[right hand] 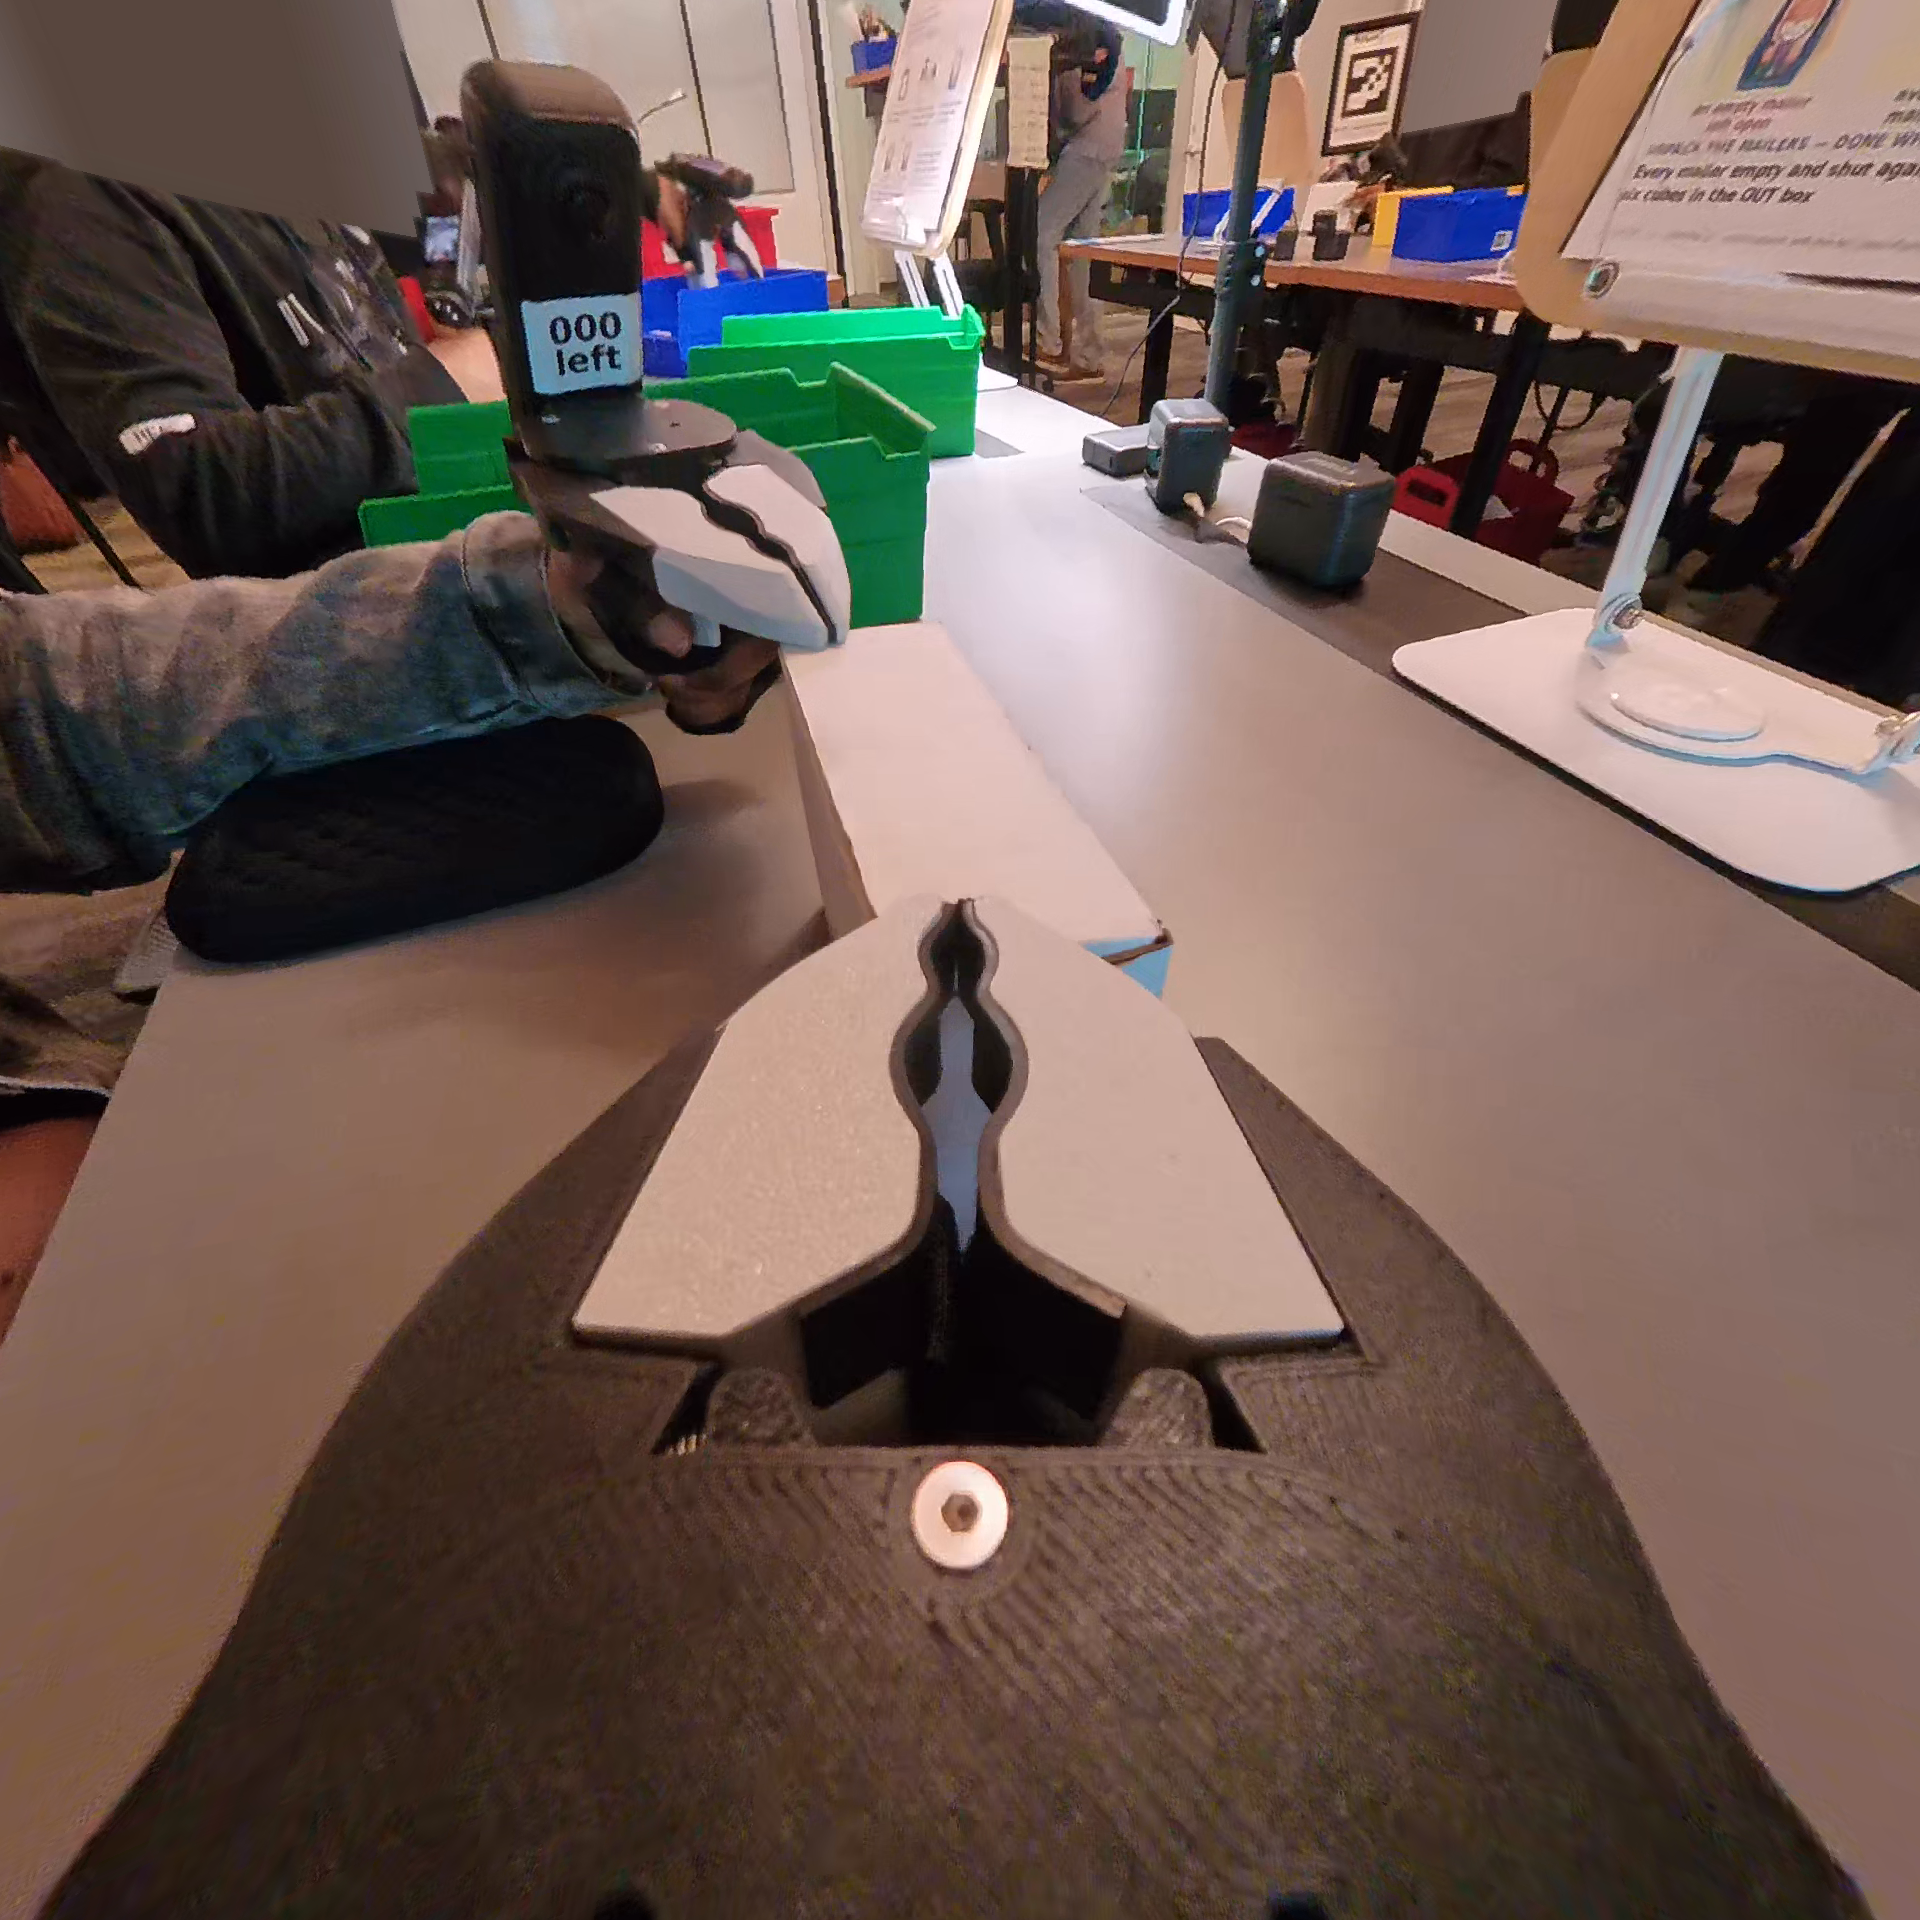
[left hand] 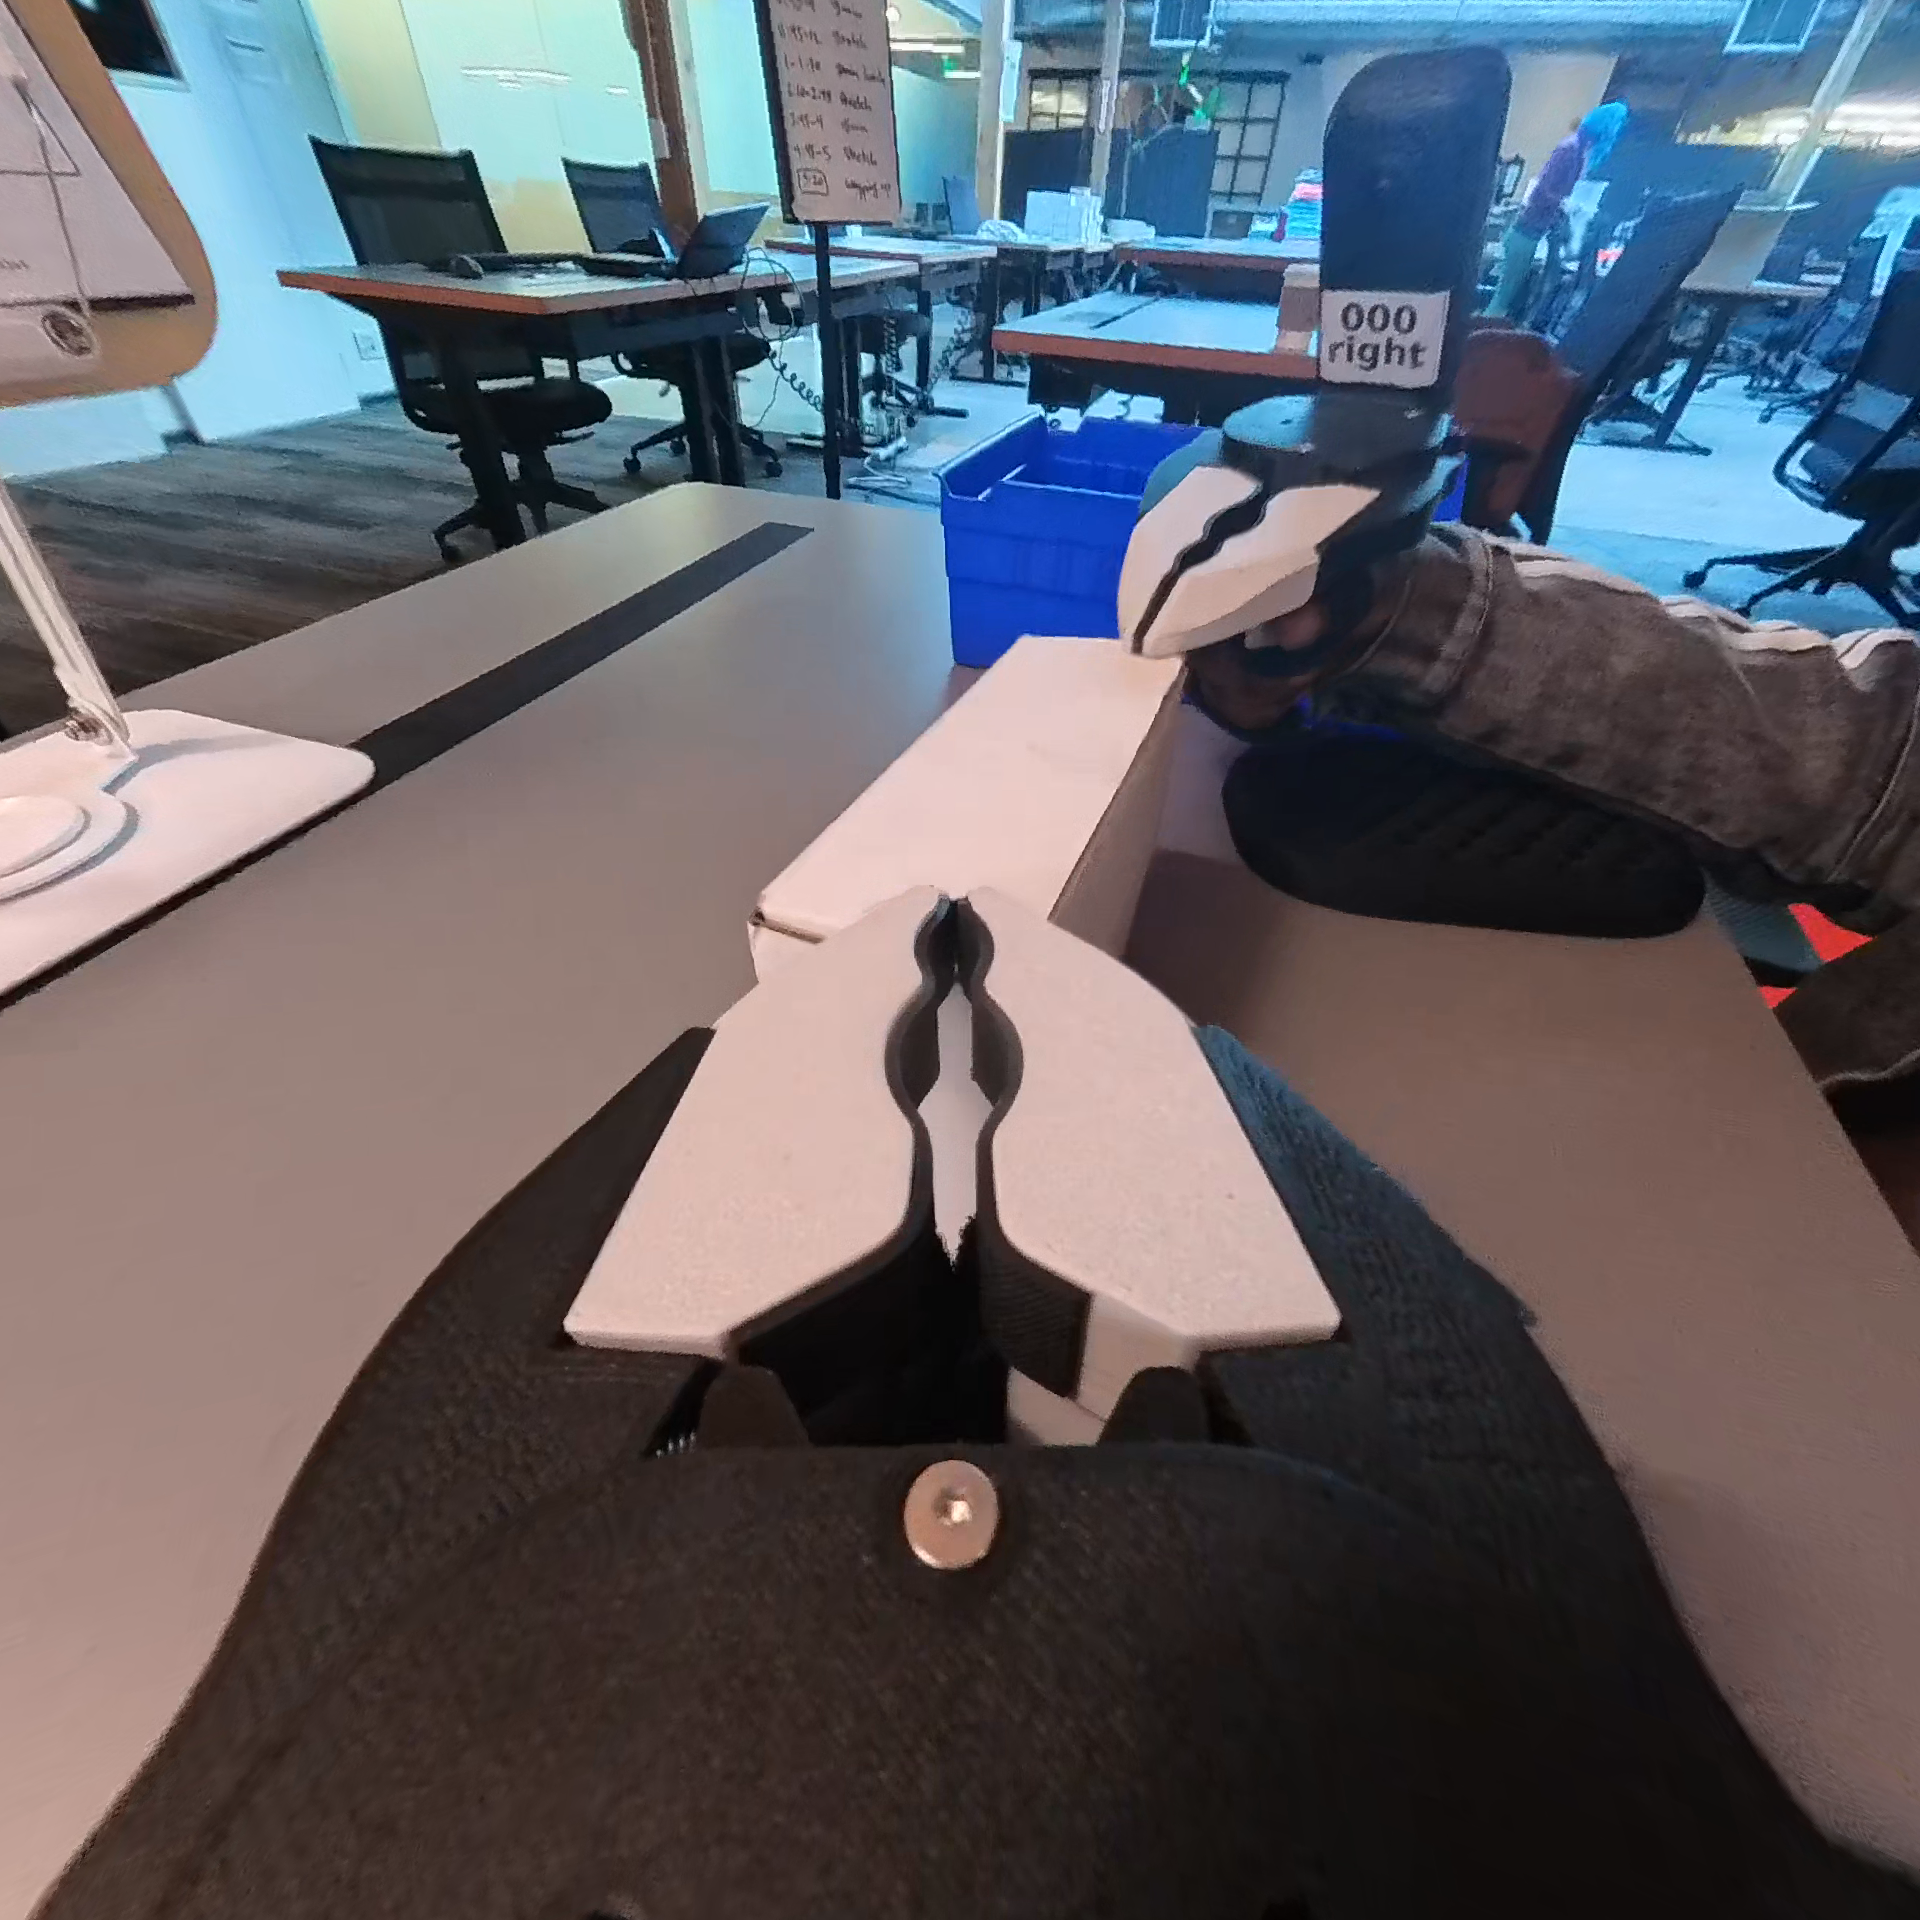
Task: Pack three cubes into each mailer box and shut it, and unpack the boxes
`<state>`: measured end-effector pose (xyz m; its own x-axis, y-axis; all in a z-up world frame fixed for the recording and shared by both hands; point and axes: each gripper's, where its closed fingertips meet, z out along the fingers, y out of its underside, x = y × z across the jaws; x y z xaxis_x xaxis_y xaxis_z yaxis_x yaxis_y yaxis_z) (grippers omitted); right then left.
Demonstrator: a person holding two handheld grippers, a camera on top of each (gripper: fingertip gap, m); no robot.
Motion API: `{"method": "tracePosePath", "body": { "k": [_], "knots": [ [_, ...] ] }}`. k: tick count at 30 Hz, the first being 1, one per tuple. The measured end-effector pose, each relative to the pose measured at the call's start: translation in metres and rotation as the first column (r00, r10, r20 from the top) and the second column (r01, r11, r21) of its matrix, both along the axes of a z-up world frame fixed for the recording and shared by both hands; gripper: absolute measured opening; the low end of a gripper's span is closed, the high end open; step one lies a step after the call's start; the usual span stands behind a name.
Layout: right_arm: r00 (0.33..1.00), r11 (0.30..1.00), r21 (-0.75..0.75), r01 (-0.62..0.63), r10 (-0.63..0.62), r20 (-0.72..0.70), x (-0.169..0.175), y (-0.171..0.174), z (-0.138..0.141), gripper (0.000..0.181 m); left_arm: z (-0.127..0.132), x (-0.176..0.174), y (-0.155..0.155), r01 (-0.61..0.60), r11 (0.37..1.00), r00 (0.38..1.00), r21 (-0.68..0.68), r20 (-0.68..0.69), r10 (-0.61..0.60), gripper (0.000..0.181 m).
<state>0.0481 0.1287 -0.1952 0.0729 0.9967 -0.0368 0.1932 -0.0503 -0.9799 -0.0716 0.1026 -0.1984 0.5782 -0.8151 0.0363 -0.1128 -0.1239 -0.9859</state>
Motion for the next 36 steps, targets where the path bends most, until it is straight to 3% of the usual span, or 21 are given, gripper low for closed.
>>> {"method": "tracePosePath", "body": {
  "k": [9,15,16,18,20,22,23,26,29,32,36],
  "knots": [
    [1.000,0.999,0.051,0.005,-0.005,-0.002,0.000,-0.001,-0.004,0.000,-0.002,0.000,-0.001,-0.005,1.000,1.000,0.011,-0.030,0.005,0.000],
    [0.999,0.997,0.074,0.017,-0.015,-0.028,0.000,0.000,-0.003,0.000,0.000,-0.001,0.000,-0.027,1.000,0.999,0.008,0.023,0.027,0.000],
    [0.998,0.997,0.076,0.030,-0.027,-0.048,0.001,0.000,-0.001,0.004,0.001,-0.004,0.004,-0.068,0.998,0.997,0.006,0.043,0.068,0.012],
    [0.993,0.999,0.003,0.044,-0.043,-0.110,0.007,0.003,0.009,0.025,0.007,-0.013,0.008,-0.121,0.993,0.987,-0.017,0.106,0.122,0.044],
    [0.972,0.984,-0.162,0.079,-0.112,-0.209,0.017,0.017,0.025,0.034,0.020,-0.027,0.016,-0.170,0.979,0.949,-0.116,0.250,0.194,0.059],
    [0.962,0.920,-0.376,0.115,-0.197,-0.187,0.025,0.034,0.019,0.046,0.017,-0.037,0.024,-0.167,0.937,0.891,-0.306,0.359,0.276,0.065],
    [0.967,0.886,-0.454,0.097,-0.192,-0.169,0.026,0.036,0.014,0.060,0.011,-0.036,0.024,-0.118,0.913,0.878,-0.390,0.388,0.279,0.072],
    [0.986,0.787,-0.607,0.108,-0.164,-0.037,0.021,0.033,-0.011,0.075,-0.008,-0.028,0.025,-0.041,0.832,0.866,-0.554,0.396,0.306,0.074],
    [0.990,0.737,-0.666,0.118,-0.141,0.020,0.014,0.026,-0.020,0.077,-0.020,-0.019,0.023,-0.049,0.795,0.887,-0.604,0.339,0.312,0.074],
    [0.988,0.704,-0.699,0.126,-0.156,0.020,0.013,0.029,-0.022,0.067,-0.025,-0.010,0.020,-0.041,0.782,0.908,-0.622,0.303,0.290,0.070],
    [0.996,0.720,-0.690,0.074,-0.093,0.009,0.005,0.017,-0.021,0.048,-0.021,-0.004,0.016,-0.020,0.801,0.918,-0.599,0.305,0.252,0.058]
  ]
}}
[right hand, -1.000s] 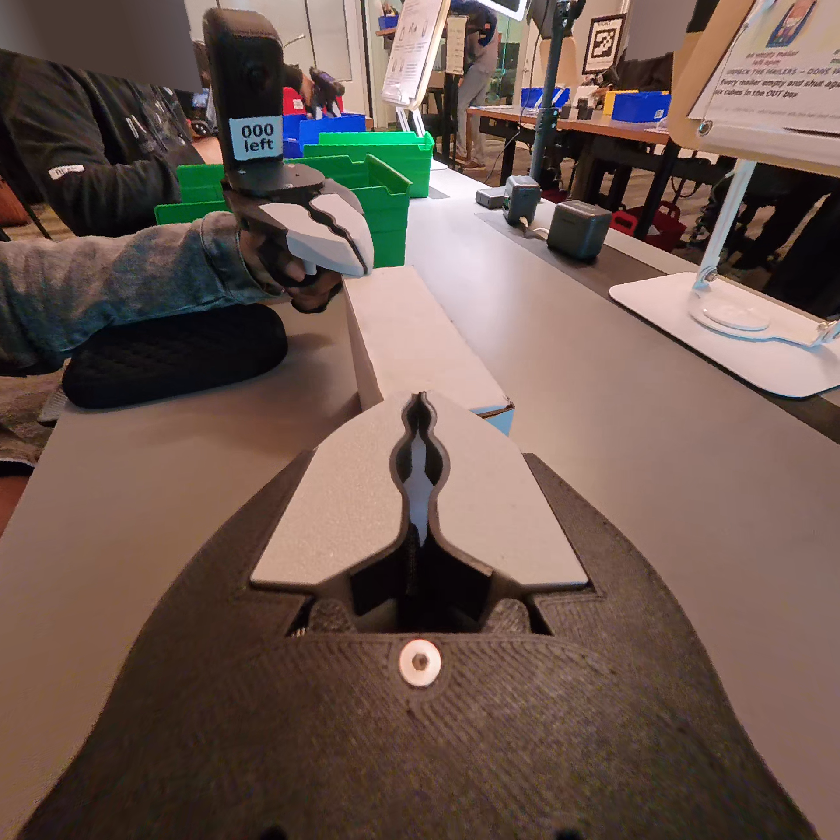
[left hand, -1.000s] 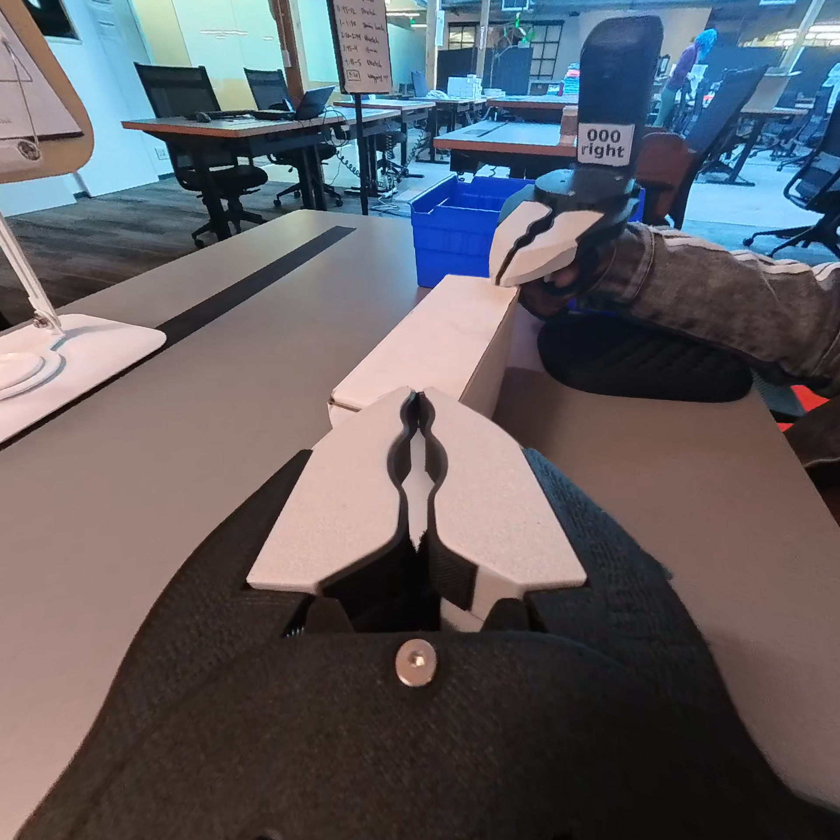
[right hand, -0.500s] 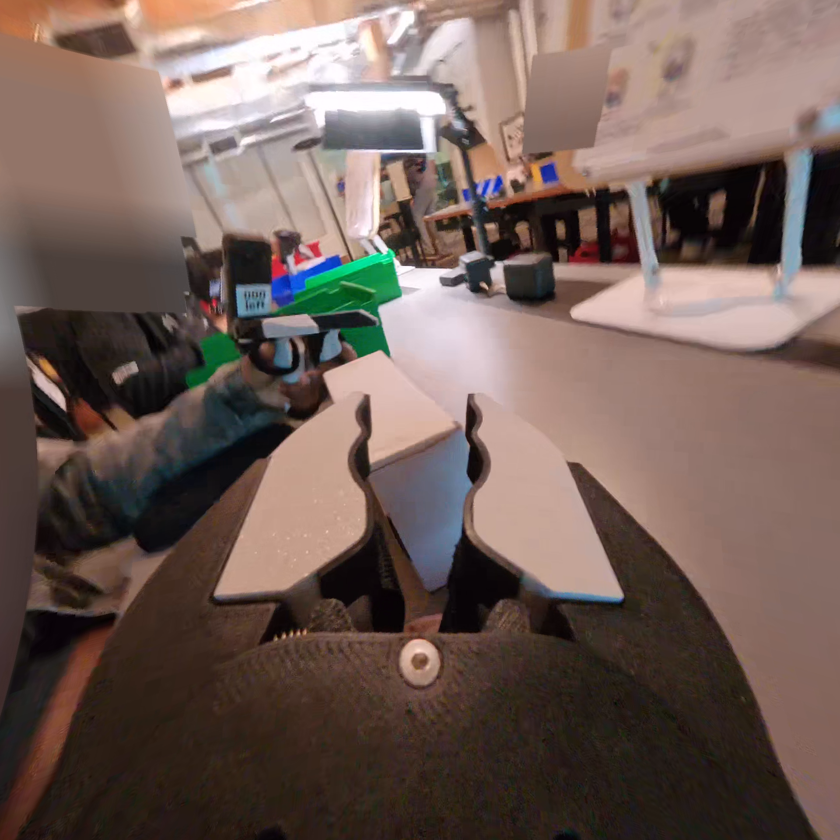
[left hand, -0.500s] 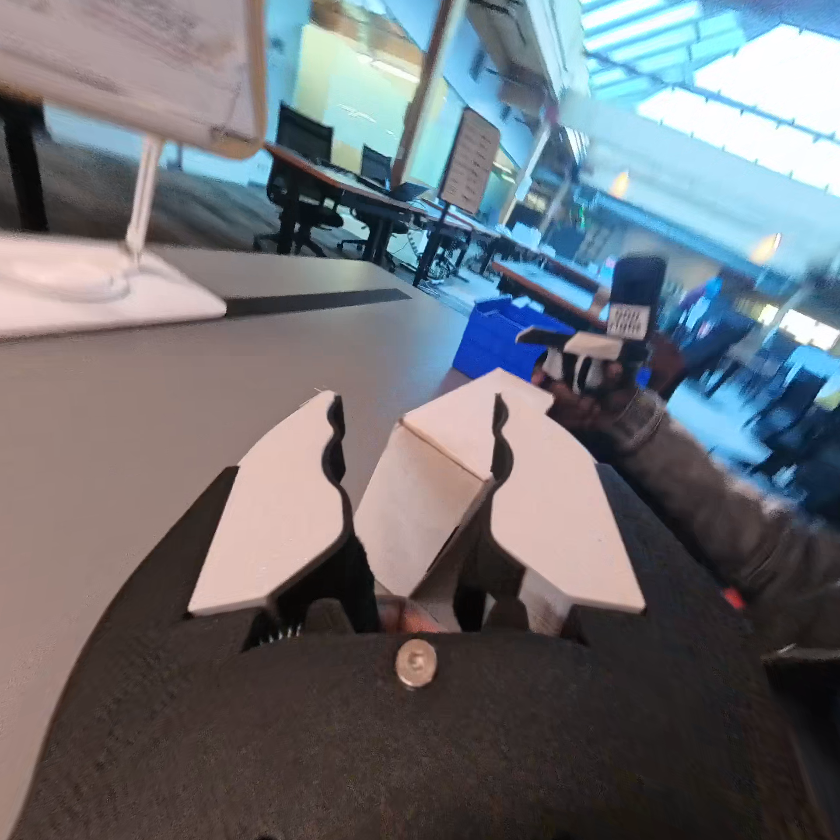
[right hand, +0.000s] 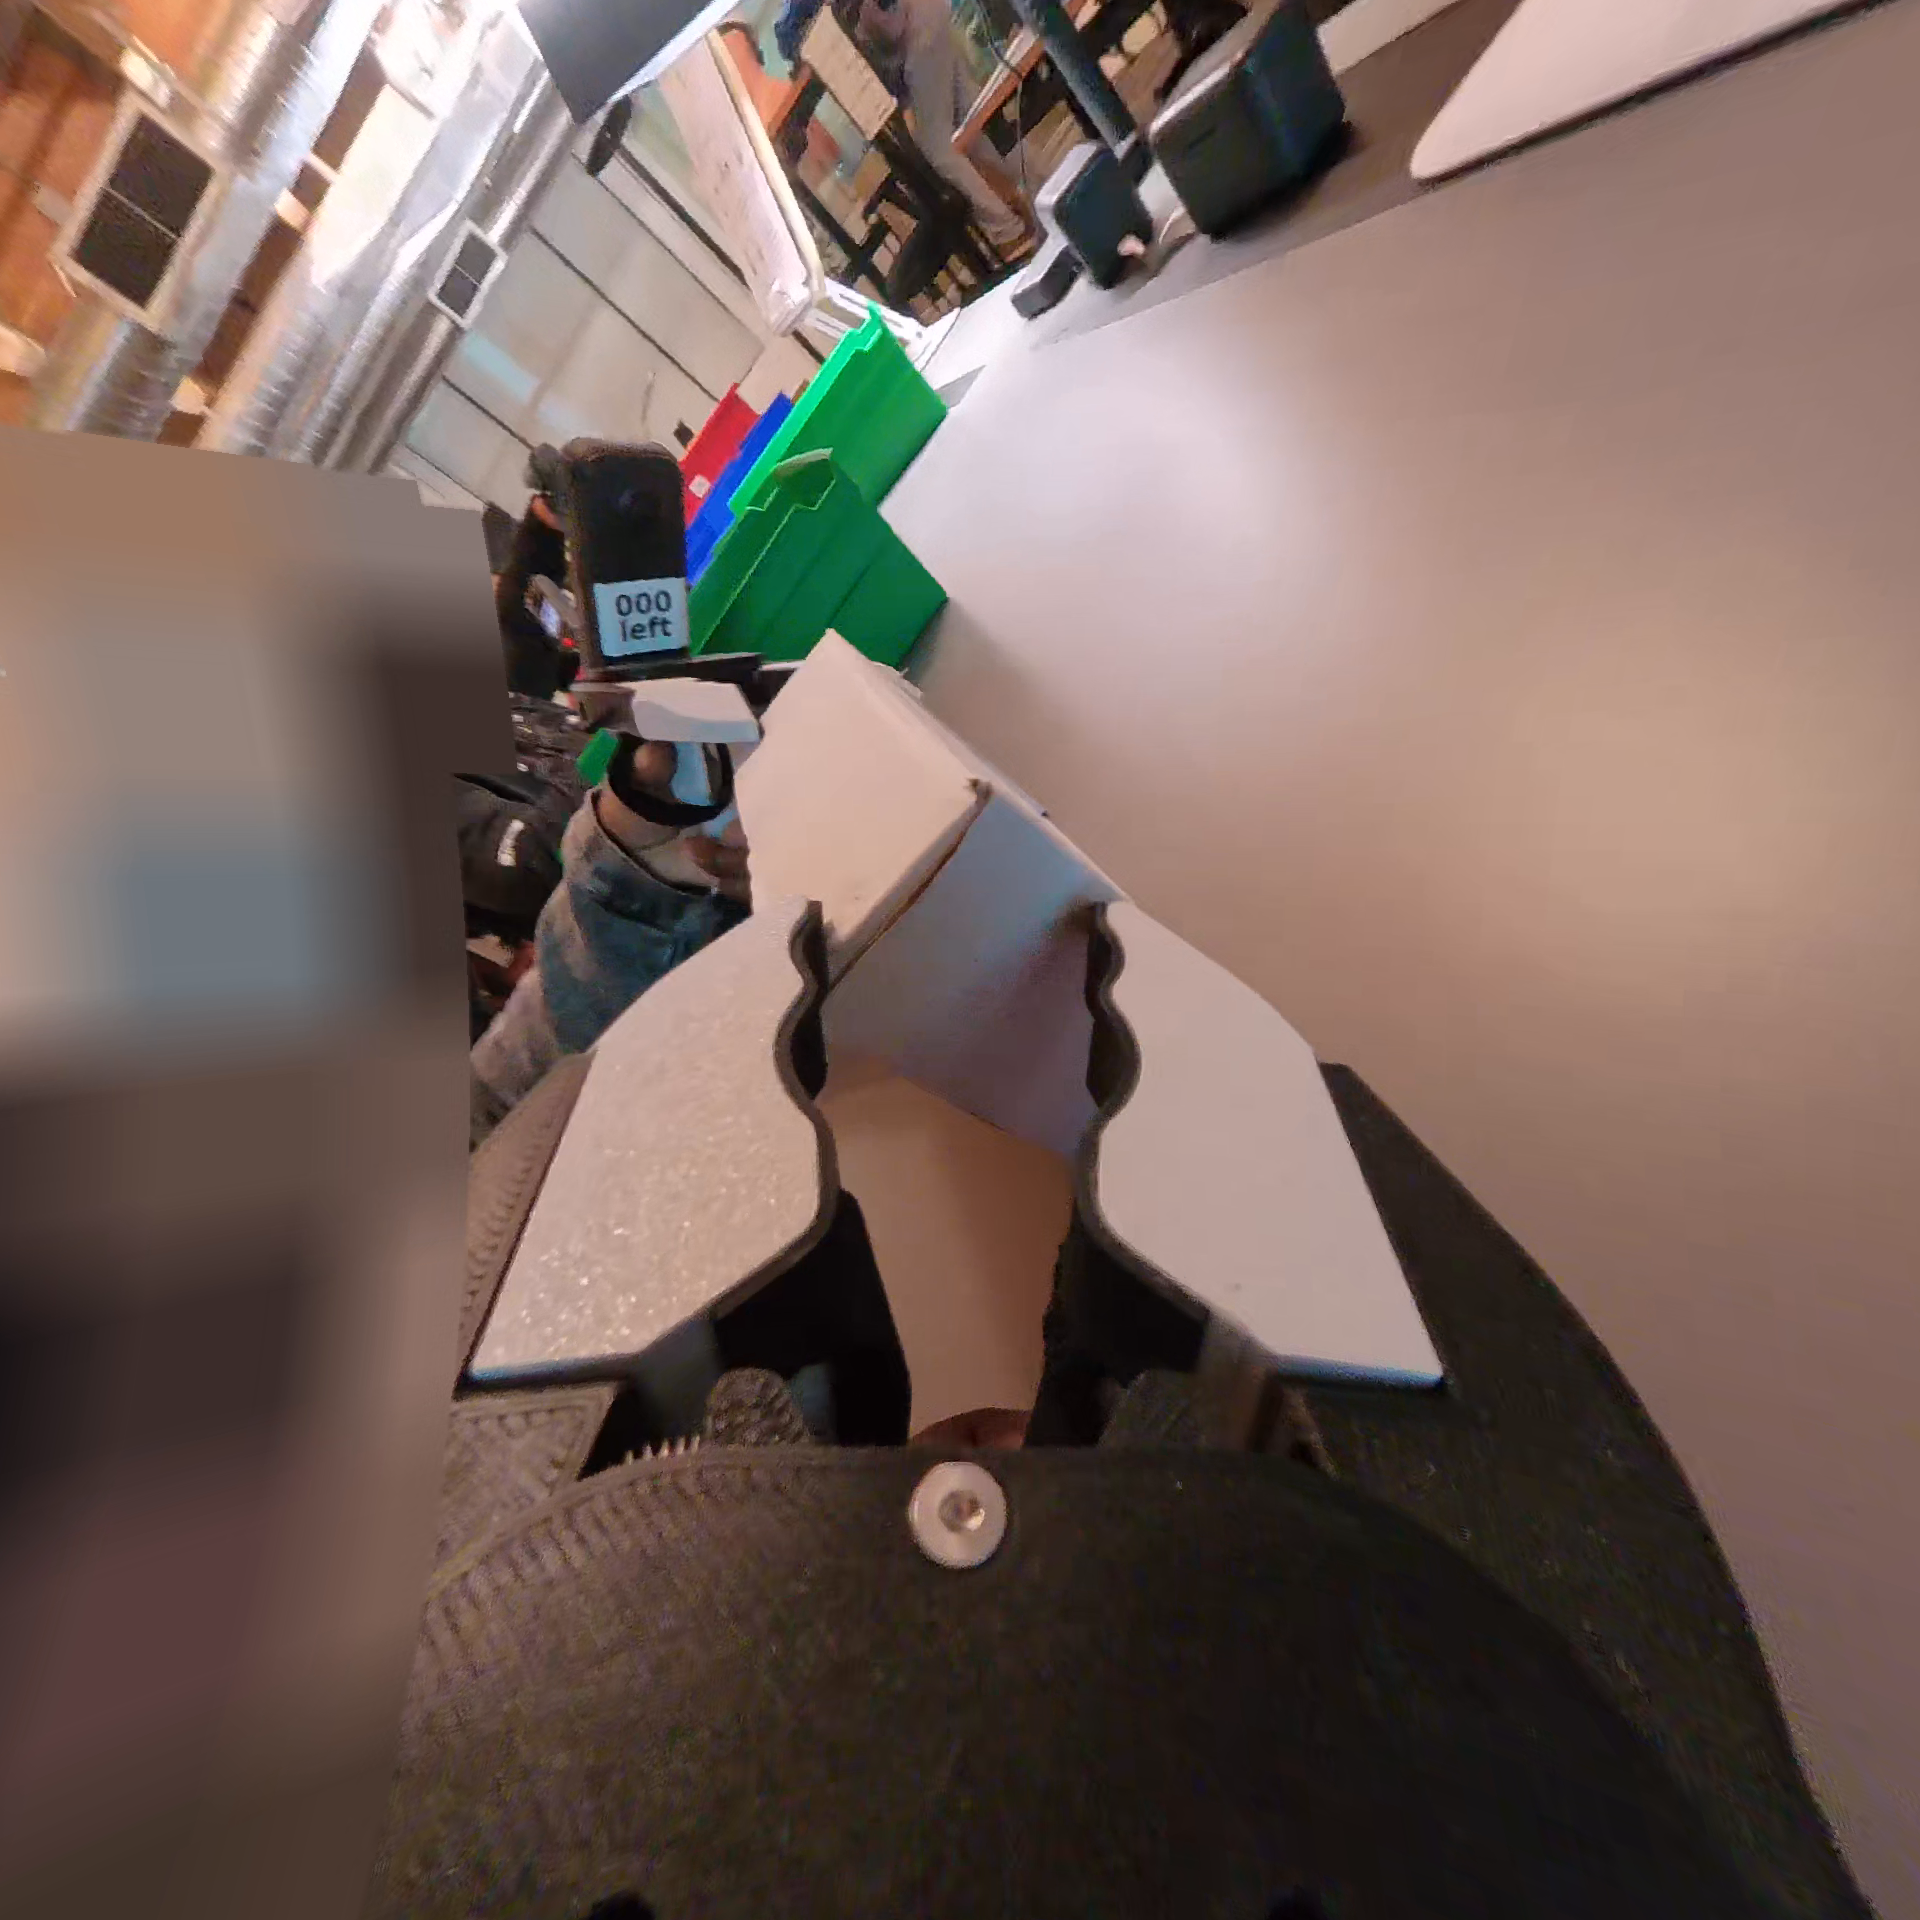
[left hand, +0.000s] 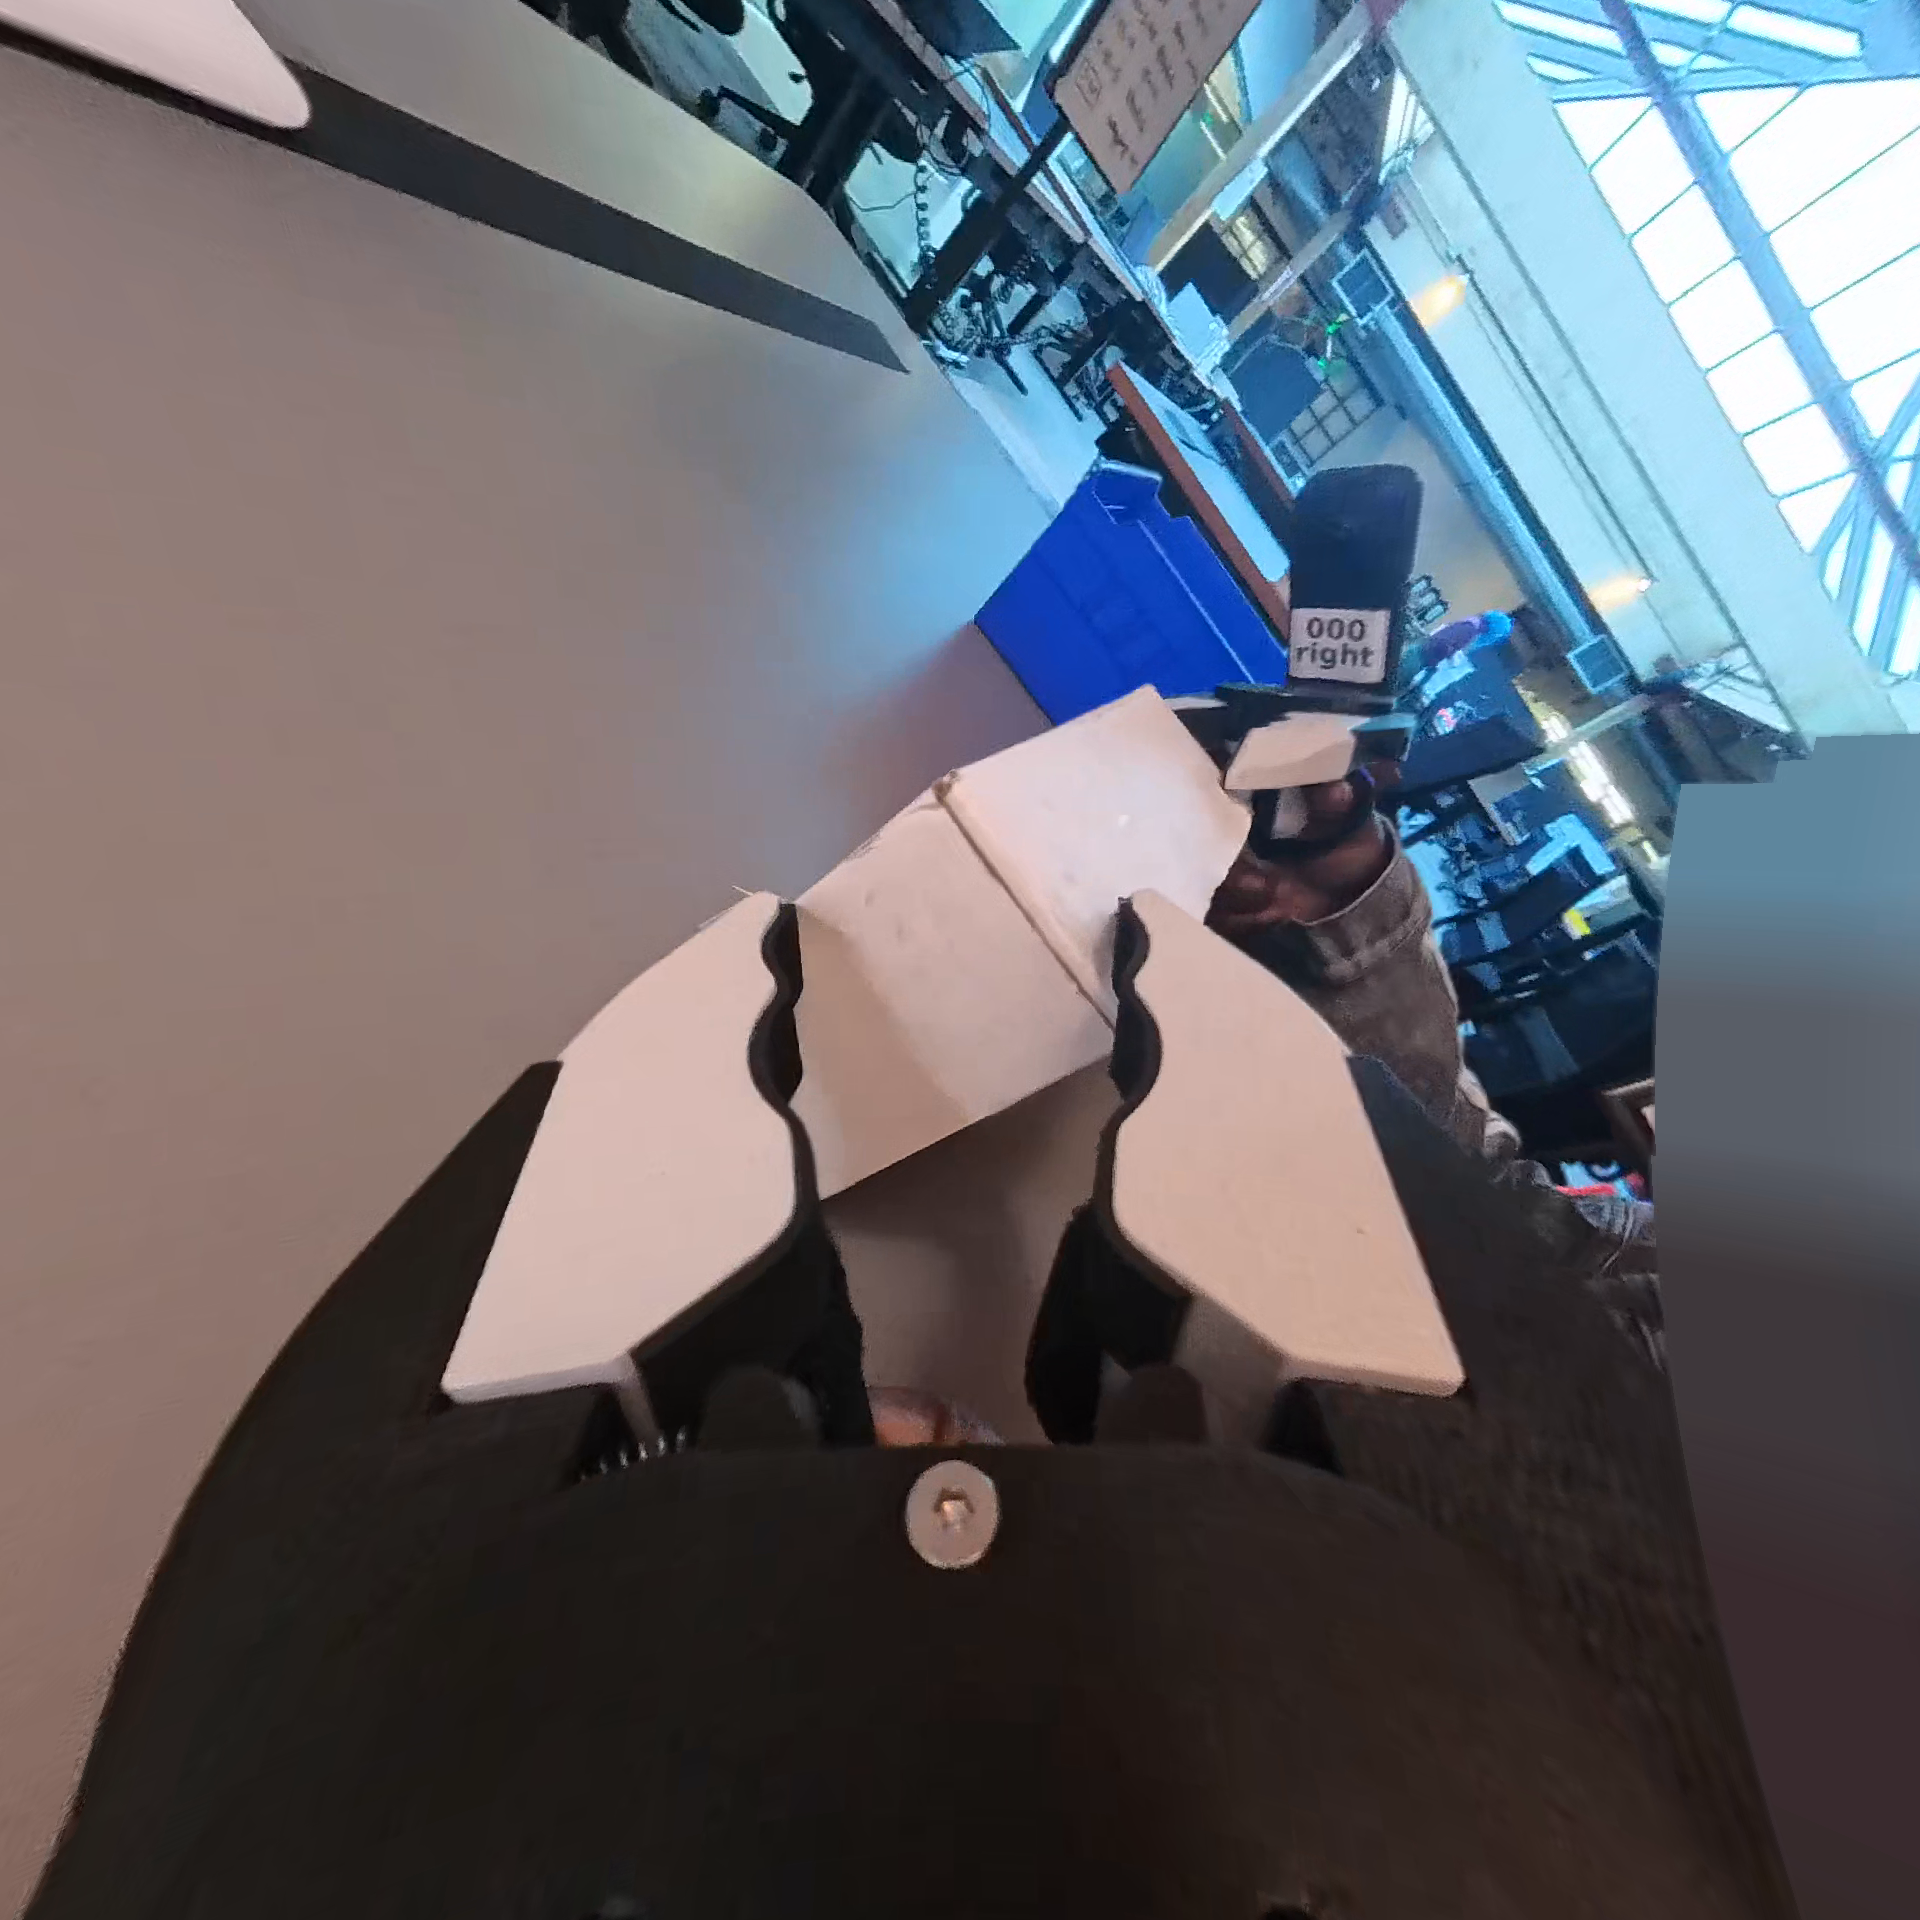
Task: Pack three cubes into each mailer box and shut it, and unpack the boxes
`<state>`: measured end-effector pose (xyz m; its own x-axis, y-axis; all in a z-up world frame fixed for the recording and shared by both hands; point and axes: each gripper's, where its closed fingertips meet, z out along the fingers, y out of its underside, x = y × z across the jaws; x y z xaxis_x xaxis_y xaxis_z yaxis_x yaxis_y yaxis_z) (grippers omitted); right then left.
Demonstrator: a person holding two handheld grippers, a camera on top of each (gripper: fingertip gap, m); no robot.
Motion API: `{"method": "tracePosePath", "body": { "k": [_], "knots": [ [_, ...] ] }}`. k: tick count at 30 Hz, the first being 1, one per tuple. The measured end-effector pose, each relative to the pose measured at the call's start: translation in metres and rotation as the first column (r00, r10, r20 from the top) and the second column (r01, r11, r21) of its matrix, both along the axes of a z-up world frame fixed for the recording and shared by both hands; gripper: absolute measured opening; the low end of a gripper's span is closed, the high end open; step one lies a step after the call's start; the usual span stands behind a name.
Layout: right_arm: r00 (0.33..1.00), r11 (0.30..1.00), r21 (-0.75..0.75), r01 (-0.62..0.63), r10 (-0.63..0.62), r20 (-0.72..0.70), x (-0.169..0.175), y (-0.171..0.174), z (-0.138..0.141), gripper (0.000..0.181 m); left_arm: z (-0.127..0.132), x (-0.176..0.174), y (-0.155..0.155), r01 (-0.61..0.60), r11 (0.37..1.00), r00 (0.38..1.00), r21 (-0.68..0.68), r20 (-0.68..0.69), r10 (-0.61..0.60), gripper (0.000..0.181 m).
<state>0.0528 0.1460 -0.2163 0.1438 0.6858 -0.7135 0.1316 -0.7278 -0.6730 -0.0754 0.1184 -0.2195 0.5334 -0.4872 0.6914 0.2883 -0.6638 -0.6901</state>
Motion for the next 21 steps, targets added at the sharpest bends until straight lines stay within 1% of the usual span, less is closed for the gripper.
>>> {"method": "tracePosePath", "body": {
  "k": [2,4,5,6,7,8,9,10,11,14,18,21],
  "knots": [
    [1.000,0.996,0.088,-0.012,0.010,0.015,-0.001,-0.003,0.003,0.047,0.003,-0.001,-0.001,0.009,0.998,0.999,0.059,-0.039,-0.007,0.056],
    [1.000,0.970,0.242,0.003,-0.007,0.018,-0.002,-0.002,0.009,0.044,0.009,-0.002,0.000,0.008,0.983,0.993,0.183,-0.118,0.014,0.052],
    [1.000,0.939,0.344,0.016,-0.023,0.017,-0.002,-0.001,0.013,0.042,0.010,-0.001,0.000,0.027,0.964,0.983,0.266,-0.185,0.023,0.051],
    [0.999,0.890,0.456,0.031,-0.045,0.019,-0.002,0.000,0.018,0.041,0.010,0.001,-0.002,0.055,0.941,0.966,0.335,-0.258,0.036,0.050],
    [0.998,0.833,0.553,0.038,-0.065,0.028,-0.001,0.000,0.021,0.040,0.004,0.003,-0.002,0.083,0.927,0.942,0.366,-0.332,0.047,0.048],
    [0.995,0.778,0.627,0.037,-0.084,0.045,0.000,0.001,0.021,0.039,-0.006,0.005,-0.003,0.117,0.922,0.908,0.369,-0.415,0.051,0.048],
    [0.992,0.734,0.679,0.020,-0.097,0.076,0.000,0.000,0.018,0.038,-0.015,0.007,-0.002,0.137,0.918,0.873,0.372,-0.484,0.065,0.047],
    [0.987,0.705,0.709,-0.007,-0.111,0.120,0.001,0.001,0.012,0.038,-0.020,0.007,-0.001,0.148,0.911,0.841,0.385,-0.534,0.089,0.046],
    [0.978,0.690,0.722,-0.043,-0.118,0.171,0.002,0.002,0.004,0.037,-0.024,0.006,0.001,0.158,0.905,0.815,0.394,-0.570,0.105,0.045],
    [0.949,0.712,0.688,-0.138,-0.105,0.298,0.003,0.001,-0.020,0.036,-0.028,0.003,0.001,0.163,0.908,0.785,0.386,-0.609,0.117,0.041],
    [0.928,0.730,0.656,-0.193,-0.083,0.364,0.004,-0.001,-0.034,0.035,-0.031,0.003,-0.001,0.181,0.908,0.775,0.377,-0.623,0.104,0.039],
    [0.915,0.740,0.632,-0.229,-0.057,0.398,0.005,-0.004,-0.041,0.034,-0.039,0.002,-0.006,0.211,0.913,0.760,0.351,-0.646,0.073,0.037]
  ]
}}
